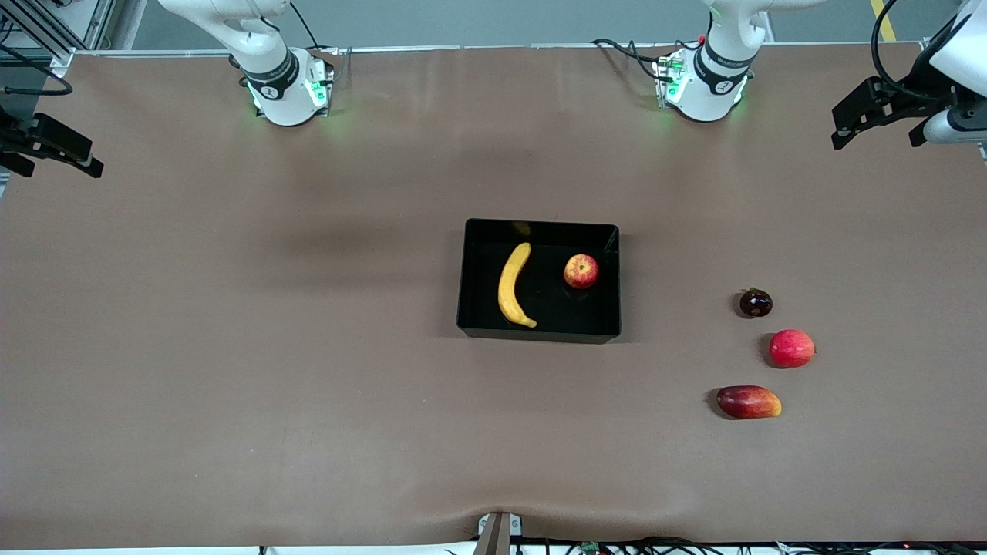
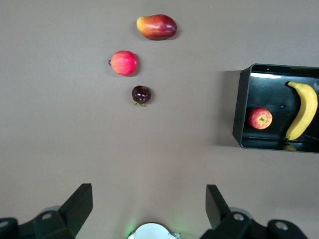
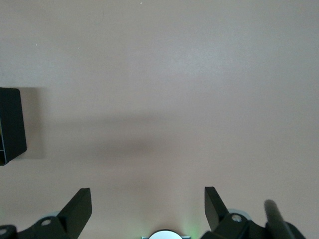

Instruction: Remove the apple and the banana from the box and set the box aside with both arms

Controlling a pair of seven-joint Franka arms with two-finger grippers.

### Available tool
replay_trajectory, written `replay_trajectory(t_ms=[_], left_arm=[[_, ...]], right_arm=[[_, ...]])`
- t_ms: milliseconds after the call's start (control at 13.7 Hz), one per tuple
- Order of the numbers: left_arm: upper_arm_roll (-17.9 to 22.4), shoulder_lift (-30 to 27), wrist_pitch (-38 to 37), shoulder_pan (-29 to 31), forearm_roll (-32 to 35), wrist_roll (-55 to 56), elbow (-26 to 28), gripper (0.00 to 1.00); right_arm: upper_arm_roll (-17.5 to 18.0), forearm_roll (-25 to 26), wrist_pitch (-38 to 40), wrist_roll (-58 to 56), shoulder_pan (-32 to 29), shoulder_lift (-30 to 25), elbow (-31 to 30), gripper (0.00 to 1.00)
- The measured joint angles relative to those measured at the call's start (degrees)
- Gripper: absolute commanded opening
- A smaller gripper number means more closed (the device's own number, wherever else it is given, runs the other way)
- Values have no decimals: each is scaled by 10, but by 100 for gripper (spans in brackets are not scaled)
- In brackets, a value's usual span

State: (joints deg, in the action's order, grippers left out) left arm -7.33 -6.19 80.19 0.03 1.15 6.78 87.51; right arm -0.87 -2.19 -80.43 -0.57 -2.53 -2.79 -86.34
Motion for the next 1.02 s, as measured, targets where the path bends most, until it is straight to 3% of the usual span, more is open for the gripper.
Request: replay_trajectory(t_ms=[583, 1020], left_arm=[[0, 13, -3, 0, 0, 0, 0, 100], [-50, 106, 40, -19, -1, 61, 7, 100]], right_arm=[[0, 0, 0, 0, 0, 0, 0, 100], [0, 0, 0, 0, 0, 0, 0, 100]])
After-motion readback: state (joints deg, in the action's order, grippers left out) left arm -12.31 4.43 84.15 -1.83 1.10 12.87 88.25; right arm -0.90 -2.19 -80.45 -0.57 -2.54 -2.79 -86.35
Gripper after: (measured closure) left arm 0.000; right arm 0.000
